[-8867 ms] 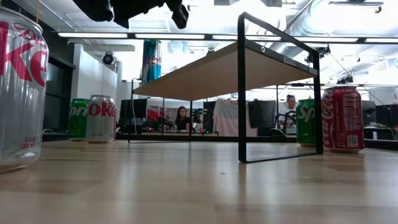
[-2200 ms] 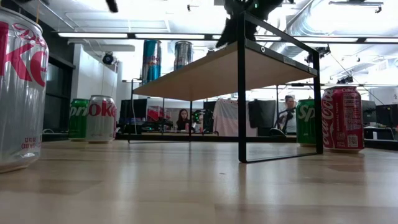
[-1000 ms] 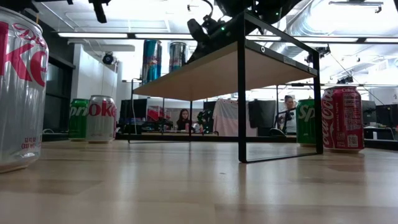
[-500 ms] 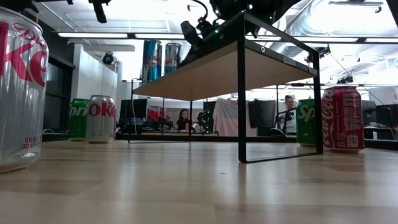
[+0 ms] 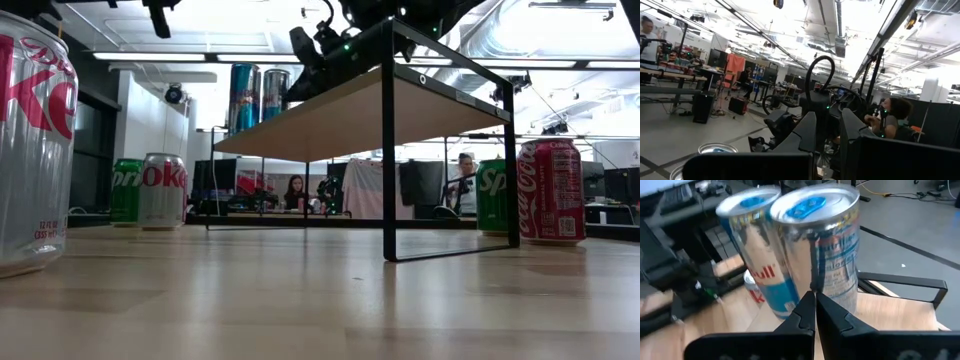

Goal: Place canned beverage on shelf
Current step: Put the top blue soda can on the shelf aligned with the other blue soda can, then put the blue soda can on the shelf aligned with the other blue soda cans

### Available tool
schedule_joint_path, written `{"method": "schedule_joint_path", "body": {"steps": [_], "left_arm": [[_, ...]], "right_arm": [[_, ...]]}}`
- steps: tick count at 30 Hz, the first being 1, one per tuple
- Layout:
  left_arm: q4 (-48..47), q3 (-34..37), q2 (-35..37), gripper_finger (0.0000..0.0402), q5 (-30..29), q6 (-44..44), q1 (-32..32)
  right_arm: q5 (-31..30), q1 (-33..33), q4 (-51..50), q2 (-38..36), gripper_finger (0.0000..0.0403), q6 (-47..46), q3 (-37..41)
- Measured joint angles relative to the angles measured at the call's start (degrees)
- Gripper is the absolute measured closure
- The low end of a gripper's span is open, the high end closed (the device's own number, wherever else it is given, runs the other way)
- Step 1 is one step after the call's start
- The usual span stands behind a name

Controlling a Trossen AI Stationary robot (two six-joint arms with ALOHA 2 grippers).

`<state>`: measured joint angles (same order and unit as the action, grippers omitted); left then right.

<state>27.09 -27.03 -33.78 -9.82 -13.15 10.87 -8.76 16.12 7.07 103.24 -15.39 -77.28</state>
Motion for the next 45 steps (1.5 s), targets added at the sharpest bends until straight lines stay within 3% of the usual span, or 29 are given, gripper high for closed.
{"method": "schedule_joint_path", "body": {"steps": [10, 33, 41, 45], "left_arm": [[0.0, 0.0, 0.0, 0.0401, 0.0, -0.1, 0.0], [-0.1, 0.0, 0.0, 0.0401, 0.0, -0.2, 0.0], [0.0, 0.0, 0.0, 0.0401, -1.3, -0.2, 0.0], [-0.2, 0.0, 0.3, 0.0401, -1.3, -0.2, 0.0]], "right_arm": [[-4.8, 0.8, -2.8, -0.1, 0.0403, 2.1, 0.0], [-1.7, 1.9, 1.7, 2.1, 0.0403, -1.1, 0.0], [-1.6, 3.6, -4.5, -1.2, 0.0403, 2.3, 0.0], [2.7, 5.7, -12.2, -6.2, 0.0403, 6.2, 0.0]]}}
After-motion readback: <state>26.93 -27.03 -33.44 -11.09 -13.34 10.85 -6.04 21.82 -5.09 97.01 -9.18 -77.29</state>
